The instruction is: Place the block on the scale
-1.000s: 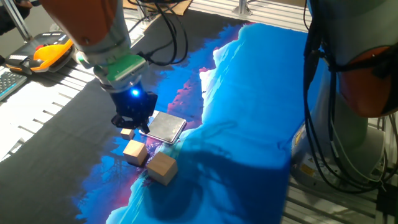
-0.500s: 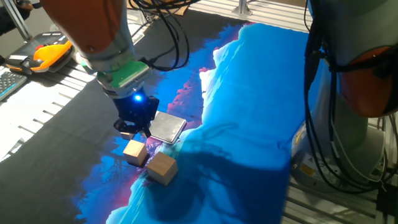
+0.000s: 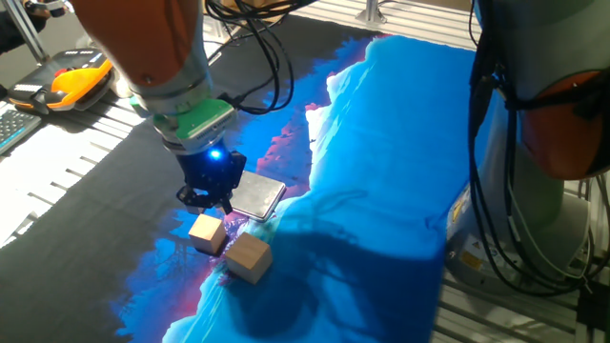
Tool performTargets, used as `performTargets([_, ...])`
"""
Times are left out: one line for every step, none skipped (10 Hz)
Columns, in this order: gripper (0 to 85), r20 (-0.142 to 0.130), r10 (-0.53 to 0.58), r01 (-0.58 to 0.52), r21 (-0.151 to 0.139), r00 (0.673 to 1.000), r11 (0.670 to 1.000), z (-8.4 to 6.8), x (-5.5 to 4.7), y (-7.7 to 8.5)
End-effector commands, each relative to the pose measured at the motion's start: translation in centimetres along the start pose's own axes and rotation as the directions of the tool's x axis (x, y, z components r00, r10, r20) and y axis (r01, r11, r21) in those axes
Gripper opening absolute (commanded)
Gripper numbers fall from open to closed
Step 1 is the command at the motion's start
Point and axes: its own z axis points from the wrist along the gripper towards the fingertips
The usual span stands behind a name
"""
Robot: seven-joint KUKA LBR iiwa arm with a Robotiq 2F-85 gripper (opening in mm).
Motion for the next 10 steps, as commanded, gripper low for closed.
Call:
performTargets([0.0, -0.006, 0.002, -0.002, 0.002, 1.0, 1.0, 0.0, 0.0, -0.01])
performTargets([0.0, -0.031, 0.004, -0.005, -0.012, 1.0, 1.0, 0.0, 0.0, -0.01])
performTargets([0.0, -0.039, 0.003, -0.004, -0.035, 0.999, 0.999, 0.0, 0.0, -0.01])
performTargets([0.0, -0.053, -0.005, 0.002, -0.055, 0.999, 0.998, 0.0, 0.0, -0.01])
performTargets([0.0, -0.058, -0.028, 0.023, -0.082, 0.998, 0.996, 0.0, 0.0, -0.01])
performTargets([0.0, -0.064, -0.042, 0.035, -0.113, 0.997, 0.993, 0.0, 0.0, -0.01])
performTargets([0.0, -0.046, -0.052, 0.048, -0.081, 0.998, 0.996, 0.0, 0.0, -0.01])
performTargets([0.0, -0.041, -0.057, 0.055, -0.047, 0.998, 0.997, 0.0, 0.0, -0.01])
performTargets([0.0, -0.048, -0.066, 0.064, -0.037, 0.997, 0.997, 0.0, 0.0, -0.01])
performTargets([0.0, -0.068, -0.075, 0.073, -0.033, 0.995, 0.997, 0.0, 0.0, -0.01])
